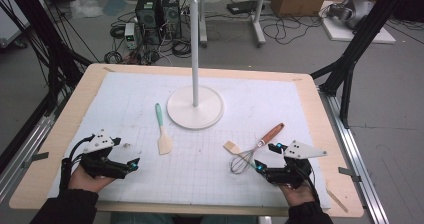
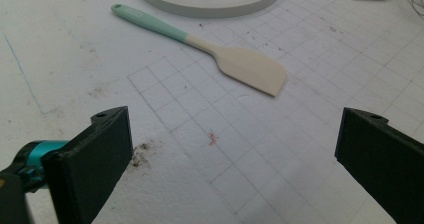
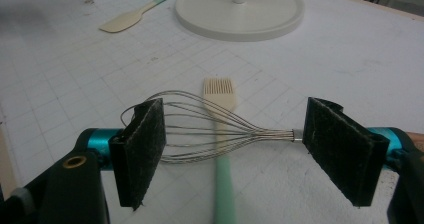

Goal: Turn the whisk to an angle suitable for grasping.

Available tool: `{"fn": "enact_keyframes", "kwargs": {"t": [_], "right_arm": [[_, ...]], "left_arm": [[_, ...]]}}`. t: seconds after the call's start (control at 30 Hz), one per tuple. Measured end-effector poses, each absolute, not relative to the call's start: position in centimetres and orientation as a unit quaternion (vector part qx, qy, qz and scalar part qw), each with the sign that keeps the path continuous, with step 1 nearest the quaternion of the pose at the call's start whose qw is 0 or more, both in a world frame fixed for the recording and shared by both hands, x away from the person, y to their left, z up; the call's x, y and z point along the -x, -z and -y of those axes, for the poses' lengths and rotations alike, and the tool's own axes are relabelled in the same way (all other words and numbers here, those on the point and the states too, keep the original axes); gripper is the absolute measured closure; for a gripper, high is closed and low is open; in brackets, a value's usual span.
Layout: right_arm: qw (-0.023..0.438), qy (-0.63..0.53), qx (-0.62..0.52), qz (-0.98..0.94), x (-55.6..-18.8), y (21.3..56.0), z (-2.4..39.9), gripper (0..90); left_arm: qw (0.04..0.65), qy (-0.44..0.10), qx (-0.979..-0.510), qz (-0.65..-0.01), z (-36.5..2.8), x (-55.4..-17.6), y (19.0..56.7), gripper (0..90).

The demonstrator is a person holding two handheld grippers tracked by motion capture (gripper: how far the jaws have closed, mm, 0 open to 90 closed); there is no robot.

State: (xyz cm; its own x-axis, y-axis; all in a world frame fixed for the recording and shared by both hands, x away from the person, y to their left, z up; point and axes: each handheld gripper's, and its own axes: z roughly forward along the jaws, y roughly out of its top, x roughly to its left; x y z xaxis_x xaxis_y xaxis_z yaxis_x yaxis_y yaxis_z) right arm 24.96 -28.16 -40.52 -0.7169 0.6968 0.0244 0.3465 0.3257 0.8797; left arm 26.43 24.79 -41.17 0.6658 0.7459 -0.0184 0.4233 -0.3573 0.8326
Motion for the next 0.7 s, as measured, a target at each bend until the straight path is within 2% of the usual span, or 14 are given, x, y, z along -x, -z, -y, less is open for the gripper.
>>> {"fn": "enact_keyframes", "kwargs": {"t": [0.33, 0.7], "right_arm": [[0.179, -0.479, -0.33, -0.793, -25.08, 40.58, 28.25, 24.6], [0.176, -0.483, -0.34, -0.788, -24.6, 40.12, 28.4, 32.3]], "left_arm": [[0.434, -0.181, -0.804, -0.363, -24.78, -26.62, 41.3, 2.5], [0.438, -0.184, -0.802, -0.362, -24.77, -26.23, 41.03, 2.5]]}}
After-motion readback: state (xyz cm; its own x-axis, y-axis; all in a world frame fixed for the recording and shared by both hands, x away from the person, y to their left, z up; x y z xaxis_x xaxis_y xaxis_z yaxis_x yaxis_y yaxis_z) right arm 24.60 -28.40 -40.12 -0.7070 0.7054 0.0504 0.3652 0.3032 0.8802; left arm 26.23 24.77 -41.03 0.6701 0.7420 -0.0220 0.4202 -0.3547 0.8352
